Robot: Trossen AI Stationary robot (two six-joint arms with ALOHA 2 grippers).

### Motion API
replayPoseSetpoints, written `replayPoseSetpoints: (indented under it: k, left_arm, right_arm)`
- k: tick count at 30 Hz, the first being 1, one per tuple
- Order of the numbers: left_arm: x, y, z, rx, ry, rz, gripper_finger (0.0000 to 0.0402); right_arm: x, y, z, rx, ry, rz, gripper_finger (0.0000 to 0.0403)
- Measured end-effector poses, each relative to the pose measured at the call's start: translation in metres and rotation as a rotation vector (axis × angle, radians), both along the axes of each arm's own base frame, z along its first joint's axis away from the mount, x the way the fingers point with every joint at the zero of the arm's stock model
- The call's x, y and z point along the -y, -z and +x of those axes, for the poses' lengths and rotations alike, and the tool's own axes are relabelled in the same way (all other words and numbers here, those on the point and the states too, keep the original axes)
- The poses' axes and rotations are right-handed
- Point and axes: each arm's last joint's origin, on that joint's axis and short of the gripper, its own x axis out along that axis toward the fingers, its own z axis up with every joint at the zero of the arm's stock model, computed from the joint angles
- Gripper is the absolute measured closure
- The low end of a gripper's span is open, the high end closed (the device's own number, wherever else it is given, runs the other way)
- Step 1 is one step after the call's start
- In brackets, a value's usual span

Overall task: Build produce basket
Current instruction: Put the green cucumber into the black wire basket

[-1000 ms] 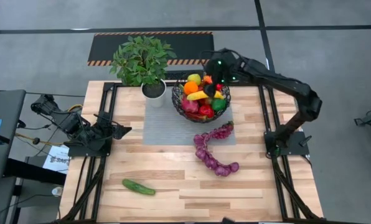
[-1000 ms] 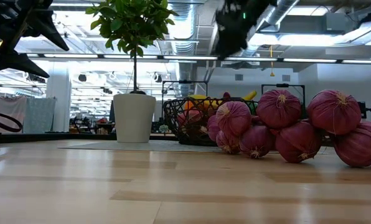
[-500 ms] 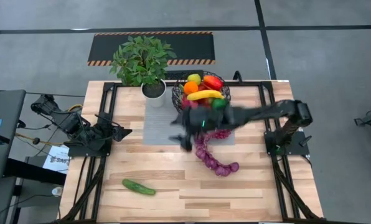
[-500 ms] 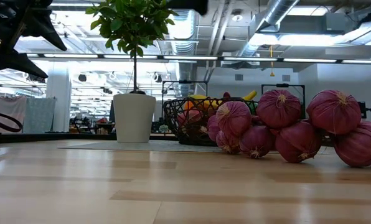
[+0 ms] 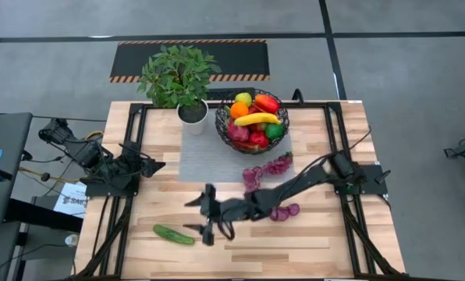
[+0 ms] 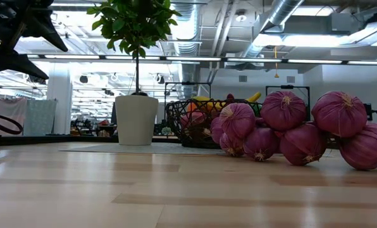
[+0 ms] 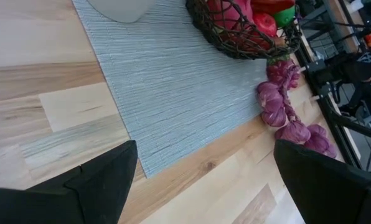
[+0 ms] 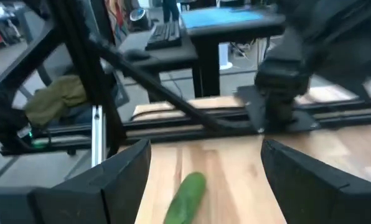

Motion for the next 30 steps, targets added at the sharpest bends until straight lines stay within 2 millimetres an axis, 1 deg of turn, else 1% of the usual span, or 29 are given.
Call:
replayPoseSetpoints:
  k: [4,8,12,16,18,22,25,27,30]
  left_arm:
    - [0.0,0.0,0.0,0.0,0.0,0.0,0.0038]
    - [0.0,0.0,0.0,0.0,0.0,0.0,0.0038]
    - [0.0,0.0,0.0,0.0,0.0,0.0,0.0038]
    - [0.0,0.0,0.0,0.0,0.0,0.001,0.0038]
    - [0.0,0.0,0.0,0.0,0.0,0.001,0.0038]
    - [0.0,0.0,0.0,0.0,0.001,0.001,0.0038]
    - [0.0,0.0,0.0,-0.001,0.001,0.001,0.0038]
    - [0.0,0.0,0.0,-0.001,0.001,0.001,0.0038]
    - [0.0,0.0,0.0,-0.001,0.001,0.002,0.0038]
  right_arm:
    - [-0.023,0.025,0.021,-0.007,-0.024,-0.004,0.0081]
    - [-0.043,0.056,0.046,-0.014,-0.041,-0.009,0.0081]
    - [-0.052,0.074,0.068,-0.03,-0.04,-0.015,0.0081]
    - [-0.054,0.092,0.08,-0.091,-0.029,-0.038,0.0081]
    - [-0.052,0.104,0.085,-0.1,-0.018,-0.022,0.0081]
    - [-0.047,0.119,0.087,-0.15,0.018,0.062,0.0081]
    - [-0.041,0.134,0.088,-0.207,0.045,0.084,0.0081]
    - [-0.041,0.145,0.089,-0.206,0.045,0.106,0.0081]
    - [-0.043,0.155,0.088,-0.236,0.042,0.121,0.0081]
